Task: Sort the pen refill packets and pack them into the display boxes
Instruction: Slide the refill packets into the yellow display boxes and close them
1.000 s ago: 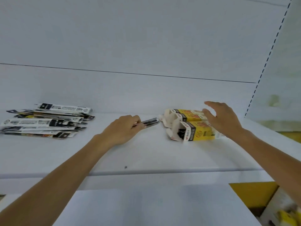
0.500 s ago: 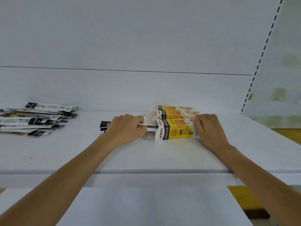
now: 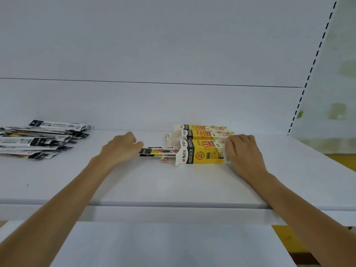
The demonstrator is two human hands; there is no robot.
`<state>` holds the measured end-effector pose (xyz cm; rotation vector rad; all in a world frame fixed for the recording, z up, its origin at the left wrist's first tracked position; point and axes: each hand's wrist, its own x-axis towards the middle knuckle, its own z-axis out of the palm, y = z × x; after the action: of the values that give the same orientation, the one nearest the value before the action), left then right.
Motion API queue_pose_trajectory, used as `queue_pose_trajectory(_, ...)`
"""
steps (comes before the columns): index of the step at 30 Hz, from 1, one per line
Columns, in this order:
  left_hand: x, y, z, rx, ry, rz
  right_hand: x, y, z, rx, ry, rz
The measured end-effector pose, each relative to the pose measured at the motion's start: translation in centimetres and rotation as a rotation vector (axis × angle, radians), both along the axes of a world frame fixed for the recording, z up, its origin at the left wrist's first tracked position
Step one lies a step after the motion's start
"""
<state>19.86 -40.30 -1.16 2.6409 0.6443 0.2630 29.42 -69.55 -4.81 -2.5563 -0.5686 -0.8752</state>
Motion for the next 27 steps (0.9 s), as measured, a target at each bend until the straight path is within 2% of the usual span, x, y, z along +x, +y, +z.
queue_pose_trajectory(5,0.2,-0.4,-2.0,-0.183,-0.309,-0.14,-0.2,0.1,0.1,0.022,0.027,0.006)
queue_pose_trajectory(7,0.5,-1.6,-1.9,-0.2,-0.374,-0.231,-0.4,0.2,0.1,0.033,0.043,0.003)
queue_pose_trajectory(8,0.6,-2.2,-1.8,-0.195,-0.354,-0.314,-0.5,0.2,0.2,0.035,0.044,0.001)
queue_pose_trajectory(10,0.9,-3.4,-1.7,-0.188,-0.193,-0.526,-0.5,0.3,0.3,0.033,0.044,-0.001)
queue_pose_trajectory(12,1.2,-4.3,-2.0,-0.179,-0.092,-0.626,-0.6,0.2,0.4,0.037,0.069,0.001)
queue_pose_trajectory(16,1.3,-4.5,-2.5,-0.321,-0.313,-0.544,-0.6,0.0,0.4,0.048,0.099,0.018)
queue_pose_trajectory(18,1.3,-4.6,-2.7,-0.186,-0.28,-0.569,-0.4,0.0,0.3,0.065,0.102,0.038)
queue_pose_trajectory(20,1.5,-4.7,-3.1,-0.002,-0.217,-0.682,-0.4,0.0,0.3,0.088,0.097,0.054)
queue_pose_trajectory(22,1.5,-5.0,-3.3,0.068,-0.185,-0.709,-0.5,-0.1,0.3,0.106,0.102,0.035)
queue_pose_trajectory(24,1.3,-5.1,-3.2,0.036,-0.207,-0.61,-0.3,-0.2,0.1,0.063,0.129,-0.016)
queue_pose_trajectory(27,1.1,-5.1,-3.3,-0.042,-0.342,-0.436,0.2,-0.3,-0.2,0.077,0.187,-0.051)
